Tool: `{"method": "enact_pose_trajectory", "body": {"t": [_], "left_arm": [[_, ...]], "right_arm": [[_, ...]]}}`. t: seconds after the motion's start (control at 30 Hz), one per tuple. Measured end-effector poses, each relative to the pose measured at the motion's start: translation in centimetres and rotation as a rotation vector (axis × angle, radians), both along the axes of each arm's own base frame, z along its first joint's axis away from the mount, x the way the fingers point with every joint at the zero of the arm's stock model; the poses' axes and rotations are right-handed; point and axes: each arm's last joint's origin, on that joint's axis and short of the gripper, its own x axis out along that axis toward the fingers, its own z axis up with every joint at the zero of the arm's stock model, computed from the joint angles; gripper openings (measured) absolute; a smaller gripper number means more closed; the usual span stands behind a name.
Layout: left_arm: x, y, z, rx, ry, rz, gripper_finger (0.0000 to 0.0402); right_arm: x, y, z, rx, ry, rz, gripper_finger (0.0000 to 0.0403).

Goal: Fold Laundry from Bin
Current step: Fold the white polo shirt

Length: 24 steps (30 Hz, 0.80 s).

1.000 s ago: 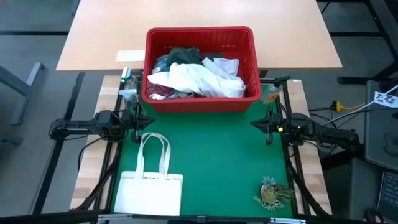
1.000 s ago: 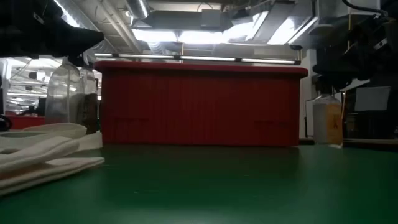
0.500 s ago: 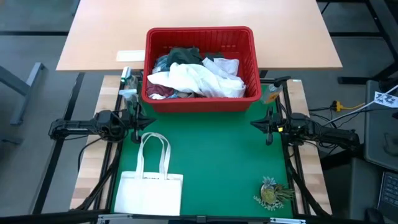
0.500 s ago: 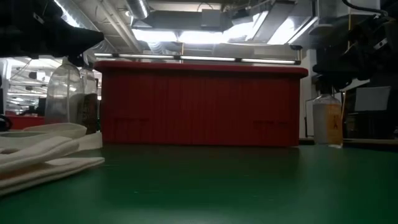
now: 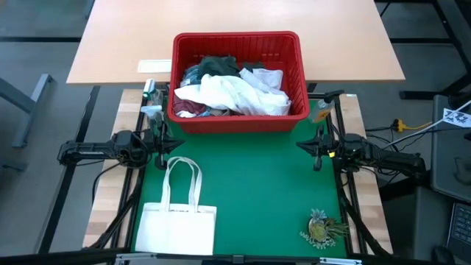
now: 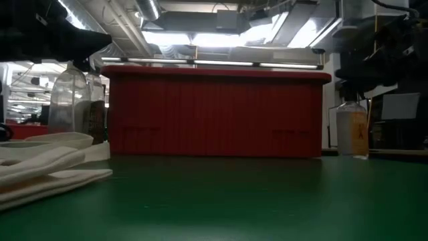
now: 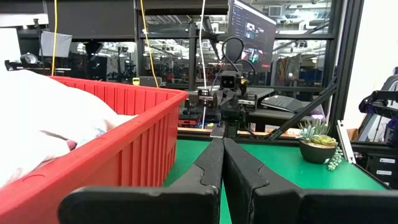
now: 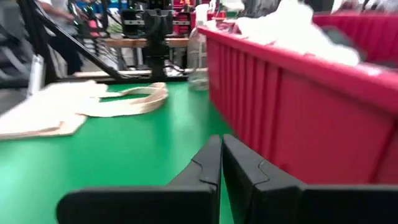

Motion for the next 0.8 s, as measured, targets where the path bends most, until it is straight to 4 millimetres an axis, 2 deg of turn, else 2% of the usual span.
{"method": "enact_pose_trajectory", "body": {"t": [0.3,0.5,0.7,0.8], "left_arm": [[0.0,0.0,0.0,0.000,-0.001,0.000,0.0004],[0.0,0.0,0.0,0.000,-0.002,0.000,0.0004],[0.0,0.0,0.0,0.000,-0.002,0.000,0.0004],[0.0,0.0,0.0,0.000,-0.002,0.001,0.0004]], "right_arm": [[0.0,0.0,0.5,0.000,-0.051,0.005,0.0017],[0.0,0.2,1.7,0.243,-0.201,0.089,0.0017],[-0.2,0.1,2.6,0.345,-0.313,0.037,0.0017],[-0.2,0.1,2.9,0.399,-0.358,0.048,0.0032]]}}
